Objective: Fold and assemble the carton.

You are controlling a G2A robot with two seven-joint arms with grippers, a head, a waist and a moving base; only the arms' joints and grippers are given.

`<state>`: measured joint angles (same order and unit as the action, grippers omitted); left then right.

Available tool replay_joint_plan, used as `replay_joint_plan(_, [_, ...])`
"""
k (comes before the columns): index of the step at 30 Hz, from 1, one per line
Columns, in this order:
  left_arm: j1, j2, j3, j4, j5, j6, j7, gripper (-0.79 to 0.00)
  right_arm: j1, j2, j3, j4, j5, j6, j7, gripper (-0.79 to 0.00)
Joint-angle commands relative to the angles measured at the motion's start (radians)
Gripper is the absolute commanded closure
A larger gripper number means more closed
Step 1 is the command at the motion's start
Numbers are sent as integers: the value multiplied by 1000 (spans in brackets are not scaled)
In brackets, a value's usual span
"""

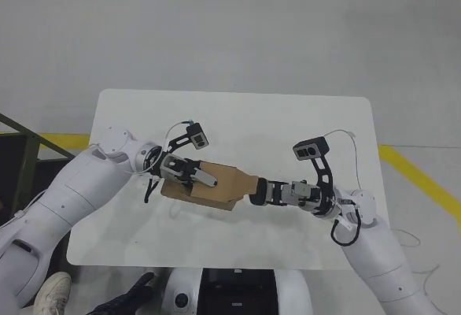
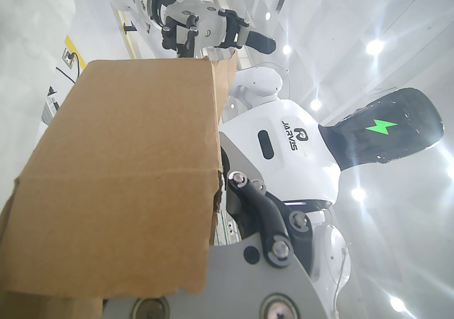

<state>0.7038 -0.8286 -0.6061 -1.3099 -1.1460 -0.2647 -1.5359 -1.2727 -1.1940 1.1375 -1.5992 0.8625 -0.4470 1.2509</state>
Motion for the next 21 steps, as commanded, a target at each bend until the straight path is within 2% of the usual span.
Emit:
replay_joint_plan(1, [0, 0, 0, 0, 0, 0, 0, 0, 10, -3, -10, 11, 4, -3, -3, -785])
replay_joint_plan(12, [0, 0, 0, 0, 0, 0, 0, 0, 56, -20, -68, 34, -9, -3, -13, -785])
replay_joint_plan(21, [0, 0, 0, 0, 0, 0, 0, 0, 73, -30, -87, 53, -65, -32, -74, -785])
